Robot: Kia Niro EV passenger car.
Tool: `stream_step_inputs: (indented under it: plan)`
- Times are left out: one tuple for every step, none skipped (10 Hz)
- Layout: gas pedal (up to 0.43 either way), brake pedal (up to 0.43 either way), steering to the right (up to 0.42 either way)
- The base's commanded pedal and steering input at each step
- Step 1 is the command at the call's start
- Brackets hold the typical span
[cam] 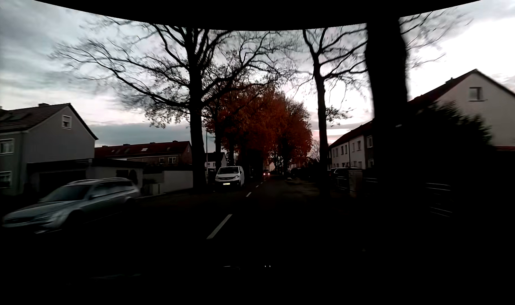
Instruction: Follow the waypoints while adhering to traffic rules and regulations
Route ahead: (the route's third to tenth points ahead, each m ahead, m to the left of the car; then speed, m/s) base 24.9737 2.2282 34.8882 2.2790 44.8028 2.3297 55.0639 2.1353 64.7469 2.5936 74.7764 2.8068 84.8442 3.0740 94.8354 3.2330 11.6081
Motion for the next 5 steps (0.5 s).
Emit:
stream_step_inputs:
  plan:
    - [0.079,0.000,0.000]
    - [0.067,0.000,-0.001]
    - [0.067,0.000,-0.001]
    - [0.067,0.000,-0.001]
    - [0.067,0.000,-0.001]
